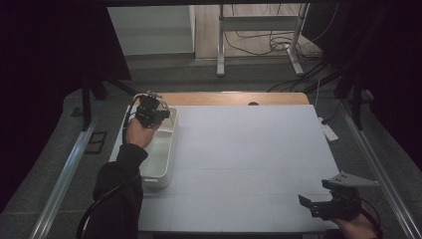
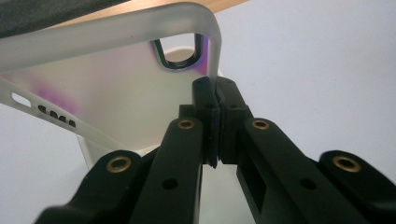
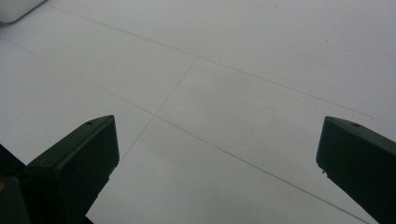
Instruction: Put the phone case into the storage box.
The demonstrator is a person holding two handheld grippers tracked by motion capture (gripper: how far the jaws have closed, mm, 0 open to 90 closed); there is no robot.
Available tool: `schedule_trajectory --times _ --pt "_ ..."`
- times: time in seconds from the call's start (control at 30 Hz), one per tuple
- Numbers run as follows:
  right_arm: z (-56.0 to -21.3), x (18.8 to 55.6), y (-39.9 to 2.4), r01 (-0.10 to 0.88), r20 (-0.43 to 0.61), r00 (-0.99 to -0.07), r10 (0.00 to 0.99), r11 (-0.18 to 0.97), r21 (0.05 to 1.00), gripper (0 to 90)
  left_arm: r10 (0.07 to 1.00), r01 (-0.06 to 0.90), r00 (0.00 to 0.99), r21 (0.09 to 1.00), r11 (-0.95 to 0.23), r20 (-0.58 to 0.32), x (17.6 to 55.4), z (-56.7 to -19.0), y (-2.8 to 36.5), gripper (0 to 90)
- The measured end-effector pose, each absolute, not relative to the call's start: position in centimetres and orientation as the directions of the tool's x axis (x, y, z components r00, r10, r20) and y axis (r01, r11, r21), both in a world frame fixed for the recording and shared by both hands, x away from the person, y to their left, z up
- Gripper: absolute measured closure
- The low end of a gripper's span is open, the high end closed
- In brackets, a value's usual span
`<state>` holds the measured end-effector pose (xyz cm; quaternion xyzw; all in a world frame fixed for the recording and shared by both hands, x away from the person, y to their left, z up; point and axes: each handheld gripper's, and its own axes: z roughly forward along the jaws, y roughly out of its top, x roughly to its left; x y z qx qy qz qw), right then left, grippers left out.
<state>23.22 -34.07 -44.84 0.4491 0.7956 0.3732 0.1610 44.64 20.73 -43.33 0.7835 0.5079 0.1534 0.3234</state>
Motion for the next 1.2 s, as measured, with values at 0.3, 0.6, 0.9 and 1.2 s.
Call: schedule_trajectory --times 0.3,0.6,0.9,1.2 --pt "-44.8 23.2 -34.1 0.595 0.080 -0.543 0.836 0.316 0.739 0.0 0.904 0.712 0.418 0.650 -0.266 -0.088 45.1 -44.2 20.5 88.5" --pt "-44.8 23.2 -34.1 0.598 0.083 -0.539 0.838 0.311 0.739 0.0 0.911 0.721 0.401 0.646 -0.249 -0.097 45.6 -44.7 20.3 88.3" --pt "-44.8 23.2 -34.1 0.598 0.084 -0.540 0.838 0.311 0.739 0.0 0.915 0.719 0.388 0.658 -0.226 -0.110 46.2 -45.0 20.2 87.9" --pt "-44.8 23.2 -34.2 0.600 0.085 -0.541 0.837 0.313 0.737 0.0 0.922 0.720 0.363 0.668 -0.188 -0.132 46.9 -45.2 20.1 86.8"
